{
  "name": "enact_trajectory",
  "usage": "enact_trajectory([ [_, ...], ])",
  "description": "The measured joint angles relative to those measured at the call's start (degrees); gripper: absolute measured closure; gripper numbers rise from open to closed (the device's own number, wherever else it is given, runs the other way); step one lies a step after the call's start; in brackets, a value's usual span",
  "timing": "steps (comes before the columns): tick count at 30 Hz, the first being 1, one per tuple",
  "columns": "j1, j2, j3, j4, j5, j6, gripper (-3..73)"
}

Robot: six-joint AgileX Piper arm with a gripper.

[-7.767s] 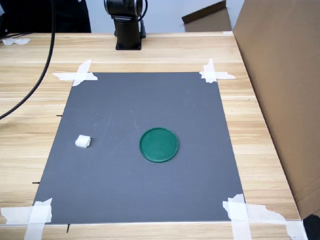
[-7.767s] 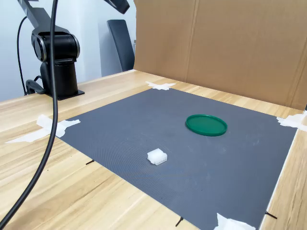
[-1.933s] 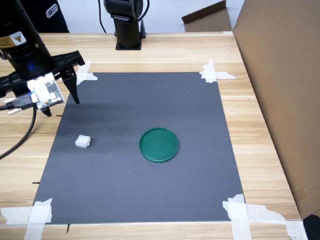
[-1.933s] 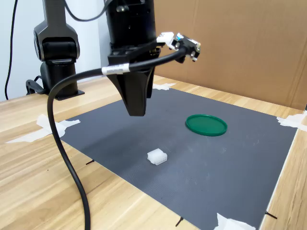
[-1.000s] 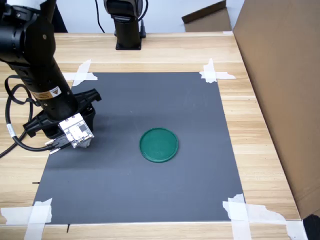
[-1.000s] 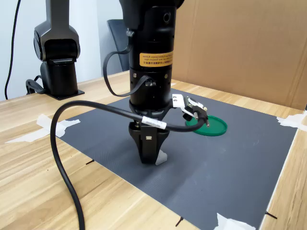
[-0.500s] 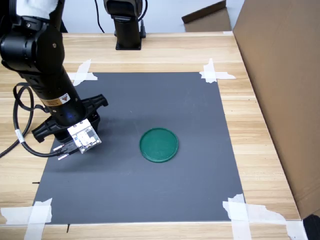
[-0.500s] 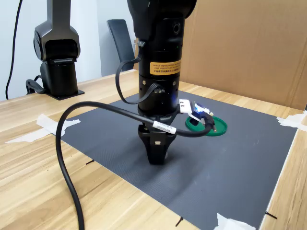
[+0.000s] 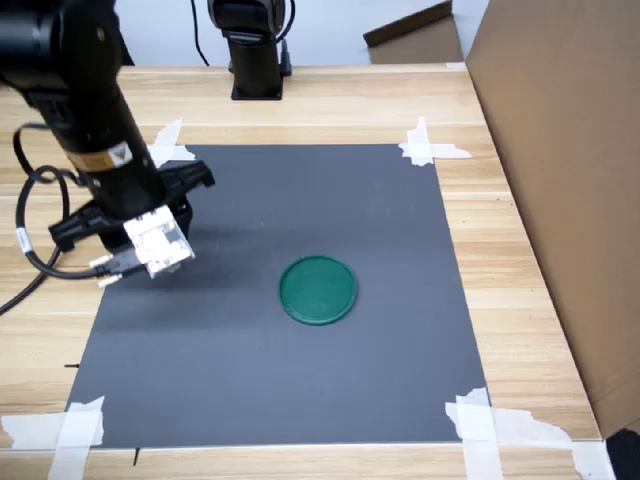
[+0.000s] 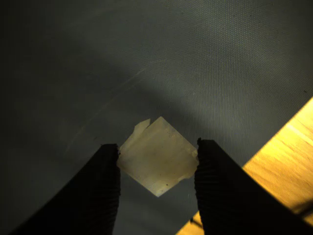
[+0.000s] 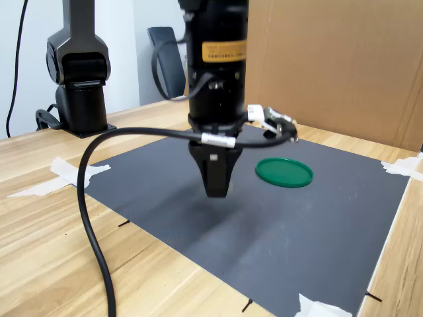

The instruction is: Grasp a white terminal and put it in the green lid.

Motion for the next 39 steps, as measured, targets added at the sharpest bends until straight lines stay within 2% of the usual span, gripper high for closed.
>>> enact_trajectory([
  [5, 4.27, -5.35, -0.93, -0.03, 6.71, 0.40, 32.6],
  [8, 9.52, -5.78, -3.40, 0.01, 9.44, 2.61, 32.6],
  [12, 13.21, -5.78, -3.97, 0.01, 9.66, 4.05, 32.6],
  [17, 20.79, -3.85, -4.58, -0.05, 7.22, 7.56, 32.6],
  [20, 22.75, -0.92, -5.76, -0.67, 6.12, 9.49, 32.6],
  [30, 23.66, 5.93, -5.93, -2.44, 2.01, 10.92, 32.6],
  [39, 23.66, 6.91, -5.98, -3.48, 2.62, 12.05, 32.4],
])
